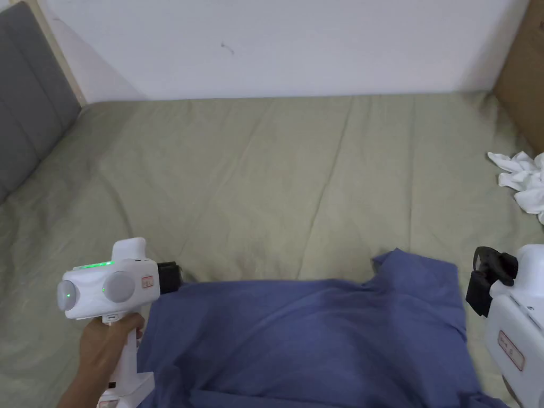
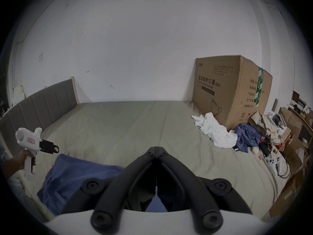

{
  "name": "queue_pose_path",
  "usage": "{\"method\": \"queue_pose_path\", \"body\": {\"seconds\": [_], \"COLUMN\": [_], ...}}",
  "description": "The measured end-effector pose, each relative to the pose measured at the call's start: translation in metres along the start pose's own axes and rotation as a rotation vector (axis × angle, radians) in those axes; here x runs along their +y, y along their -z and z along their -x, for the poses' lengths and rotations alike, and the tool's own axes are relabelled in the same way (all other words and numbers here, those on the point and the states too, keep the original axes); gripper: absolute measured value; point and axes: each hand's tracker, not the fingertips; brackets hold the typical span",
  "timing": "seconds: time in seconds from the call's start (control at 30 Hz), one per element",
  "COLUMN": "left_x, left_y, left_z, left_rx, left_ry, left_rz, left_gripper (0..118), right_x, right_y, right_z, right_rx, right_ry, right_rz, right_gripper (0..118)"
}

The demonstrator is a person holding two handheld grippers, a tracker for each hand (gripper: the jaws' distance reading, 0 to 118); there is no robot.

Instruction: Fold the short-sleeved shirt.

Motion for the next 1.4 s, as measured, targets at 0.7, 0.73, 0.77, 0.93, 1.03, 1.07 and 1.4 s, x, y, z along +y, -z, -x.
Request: {"method": "queue_pose_path", "body": {"seconds": [0.7,0.73,0.77,0.93,1.03,1.07,1.4], "left_x": [-0.007,-0.007,-0.007,-0.01,-0.01,-0.012,-0.02], "left_y": [-0.005,-0.016,-0.023,-0.046,-0.047,-0.048,-0.061], "left_z": [-0.035,-0.035,-0.035,-0.037,-0.035,-0.034,-0.019], "left_rx": [-0.023,-0.029,-0.036,-0.056,-0.072,-0.076,-0.074], "left_ry": [0.163,0.161,0.16,0.167,0.148,0.14,0.089], "left_rz": [-0.032,-0.046,-0.042,-0.072,-0.061,-0.062,-0.072], "left_gripper": [8,8,8,8,8,8,8], "right_x": [-0.037,-0.041,-0.048,-0.064,-0.074,-0.077,-0.047], "right_y": [0.135,0.149,0.167,0.212,0.224,0.225,0.14], "right_z": [-0.054,-0.057,-0.065,-0.063,-0.054,-0.053,-0.061], "right_rx": [-0.032,-0.032,-0.024,0.006,0.029,0.035,0.146], "right_ry": [0.071,0.081,0.093,0.064,0.014,0.022,0.105], "right_rz": [0.374,0.415,0.448,0.563,0.639,0.649,0.406], "right_gripper": [57,81,100,110,77,42,4]}}
